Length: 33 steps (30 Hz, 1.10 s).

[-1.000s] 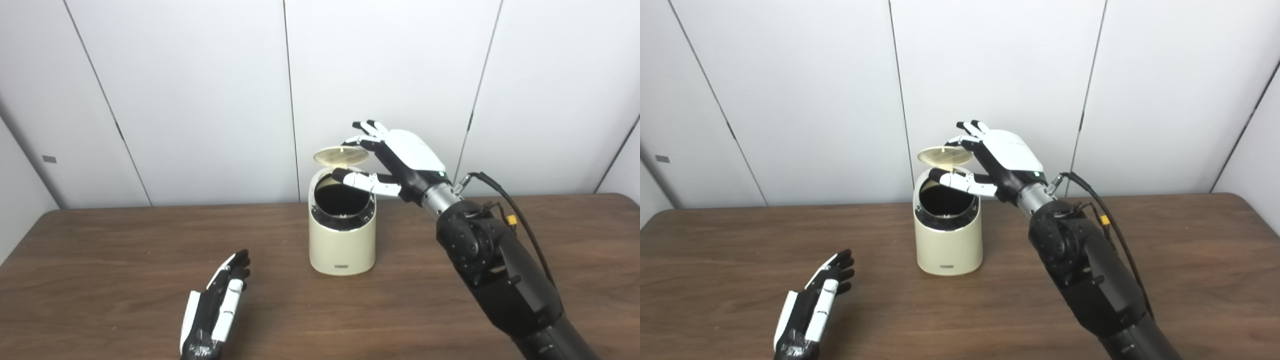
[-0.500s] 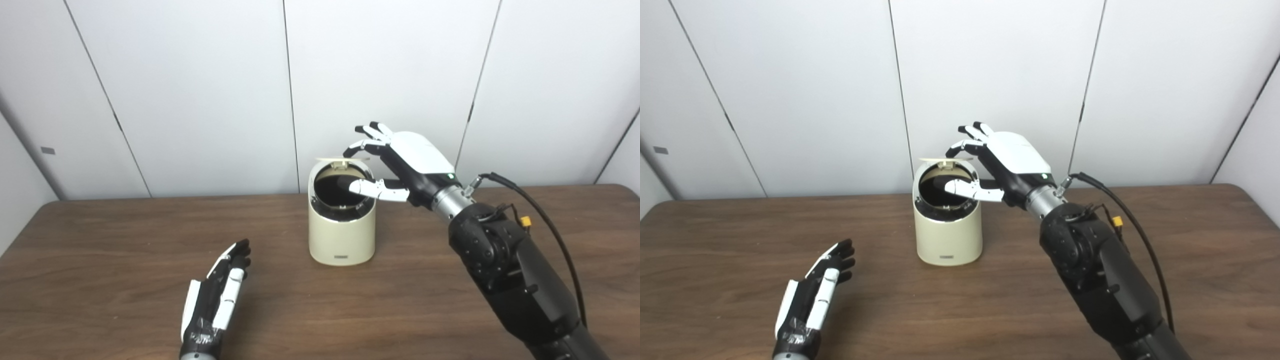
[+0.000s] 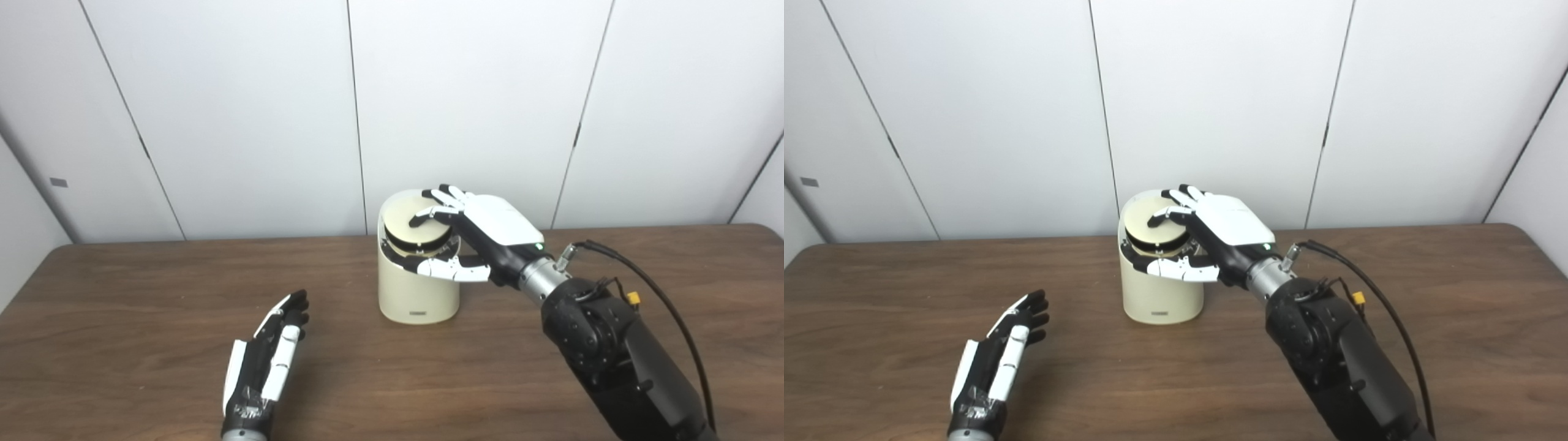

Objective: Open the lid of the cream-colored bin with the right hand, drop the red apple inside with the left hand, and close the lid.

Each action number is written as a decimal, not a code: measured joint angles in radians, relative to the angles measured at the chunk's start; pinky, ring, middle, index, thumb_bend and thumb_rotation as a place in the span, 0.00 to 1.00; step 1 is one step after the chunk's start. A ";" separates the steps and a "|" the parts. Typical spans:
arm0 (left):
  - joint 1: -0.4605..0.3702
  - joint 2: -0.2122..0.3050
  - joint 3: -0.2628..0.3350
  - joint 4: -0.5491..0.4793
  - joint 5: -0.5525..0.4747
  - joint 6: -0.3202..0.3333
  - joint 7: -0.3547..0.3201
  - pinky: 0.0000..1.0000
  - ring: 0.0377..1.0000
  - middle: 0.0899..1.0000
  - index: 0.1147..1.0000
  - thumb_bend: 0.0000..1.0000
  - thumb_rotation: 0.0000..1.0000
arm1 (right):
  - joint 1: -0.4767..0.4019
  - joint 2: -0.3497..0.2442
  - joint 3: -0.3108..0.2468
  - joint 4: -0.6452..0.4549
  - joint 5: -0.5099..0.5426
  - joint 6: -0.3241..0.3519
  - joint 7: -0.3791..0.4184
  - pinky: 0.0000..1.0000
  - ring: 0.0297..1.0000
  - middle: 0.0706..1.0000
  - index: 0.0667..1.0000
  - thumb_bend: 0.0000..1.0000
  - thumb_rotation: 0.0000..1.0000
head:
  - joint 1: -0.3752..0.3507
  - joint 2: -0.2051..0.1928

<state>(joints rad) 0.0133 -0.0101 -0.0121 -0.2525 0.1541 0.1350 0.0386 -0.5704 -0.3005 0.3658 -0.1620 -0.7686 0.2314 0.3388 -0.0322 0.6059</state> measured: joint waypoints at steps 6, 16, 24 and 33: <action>-0.003 -0.006 0.005 -0.008 0.002 0.008 0.016 0.82 0.85 0.86 0.86 0.51 0.88 | 0.008 -0.001 0.016 0.019 -0.016 -0.016 0.002 0.96 1.00 0.95 0.75 0.53 0.96 | 0.006 0.011; -0.008 -0.006 0.001 -0.018 0.010 0.020 0.018 0.82 0.84 0.85 0.85 0.50 0.86 | 0.008 -0.002 0.024 0.028 -0.045 -0.041 0.015 0.99 1.00 0.97 0.78 0.56 1.00 | 0.009 0.023; -0.010 -0.007 0.000 -0.032 0.007 0.032 0.019 0.82 0.84 0.85 0.85 0.50 0.85 | 0.009 -0.003 0.026 0.028 -0.063 -0.042 0.020 1.00 1.00 0.97 0.77 0.56 0.98 | 0.012 0.032; -0.021 -0.012 -0.003 -0.042 0.010 0.043 0.021 0.81 0.84 0.85 0.84 0.50 0.87 | 0.006 -0.019 0.039 0.027 -0.079 -0.052 0.025 1.00 1.00 0.99 0.75 0.58 1.00 | 0.015 0.037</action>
<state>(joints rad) -0.0080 -0.0222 -0.0147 -0.2940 0.1637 0.1778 0.0592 -0.5645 -0.3192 0.4048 -0.1349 -0.8481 0.1796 0.3634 -0.0169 0.6427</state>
